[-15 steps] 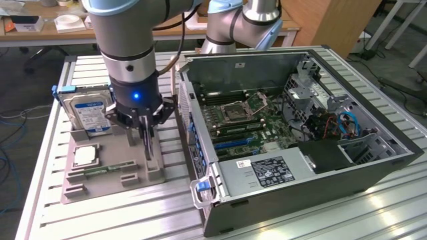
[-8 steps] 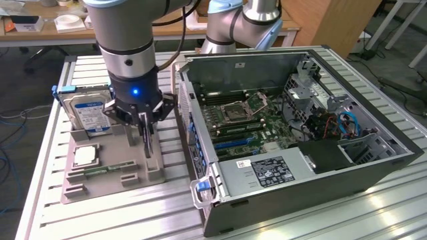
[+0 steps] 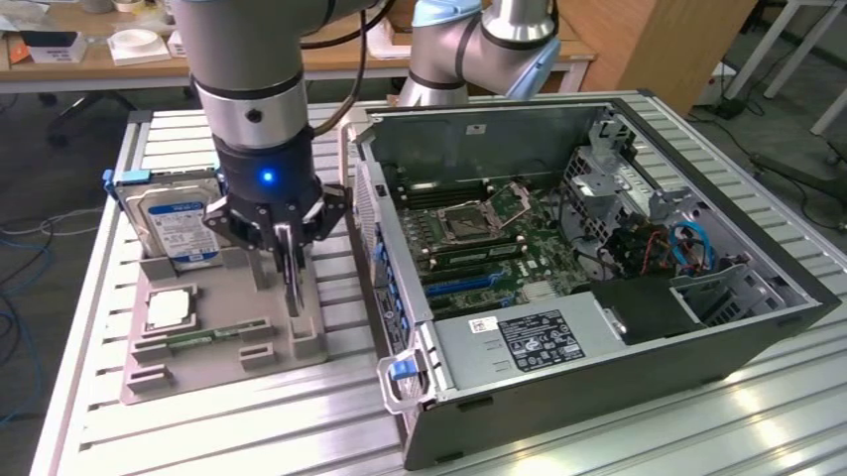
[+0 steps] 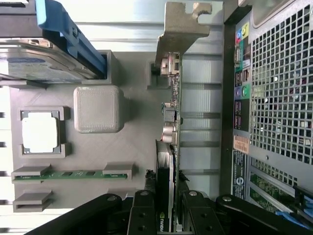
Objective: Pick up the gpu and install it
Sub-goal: 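Pick up the gpu and move the gpu toward the slot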
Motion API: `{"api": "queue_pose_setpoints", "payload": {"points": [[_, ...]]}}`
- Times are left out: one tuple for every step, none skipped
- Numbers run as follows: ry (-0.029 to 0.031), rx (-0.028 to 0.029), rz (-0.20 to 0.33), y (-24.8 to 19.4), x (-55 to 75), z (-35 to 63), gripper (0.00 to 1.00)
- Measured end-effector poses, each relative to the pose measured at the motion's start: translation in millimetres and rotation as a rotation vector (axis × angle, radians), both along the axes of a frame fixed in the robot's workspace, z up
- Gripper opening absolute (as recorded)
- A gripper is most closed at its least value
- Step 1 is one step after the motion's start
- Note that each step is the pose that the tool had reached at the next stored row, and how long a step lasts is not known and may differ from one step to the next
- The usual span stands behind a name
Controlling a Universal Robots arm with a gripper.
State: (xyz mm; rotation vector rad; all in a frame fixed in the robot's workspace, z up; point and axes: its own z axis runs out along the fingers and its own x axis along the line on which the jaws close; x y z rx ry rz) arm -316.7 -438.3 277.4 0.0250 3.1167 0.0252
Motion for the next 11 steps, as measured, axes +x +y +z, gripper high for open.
{"api": "queue_pose_setpoints", "payload": {"points": [[-0.0001, -0.0101, 0.000, 0.0, 0.0, 0.8, 0.27], [0.0000, -0.0179, 0.000, 0.0, 0.0, 1.7, 0.27], [0.0001, -0.0240, 0.000, 0.0, 0.0, 3.3, 0.27], [0.0001, -0.0279, 0.000, 0.0, 0.0, 4.9, 0.27], [0.0001, -0.0328, 0.000, 0.0, 0.0, 6.4, 0.27], [-0.0001, -0.0379, 0.000, 0.0, 0.0, 7.8, 0.27], [0.0001, -0.0425, 0.000, 0.0, 0.0, 9.5, 0.27], [0.0002, -0.0446, 0.000, -0.1, 0.1, 11.4, 0.27], [0.0001, -0.0449, 0.000, -0.1, 0.1, 13.5, 0.27], [0.0002, -0.0450, 0.000, 0.0, 0.1, 15.6, 0.27], [0.0003, -0.0452, 0.000, 0.0, 0.0, 17.6, 0.27]]}}
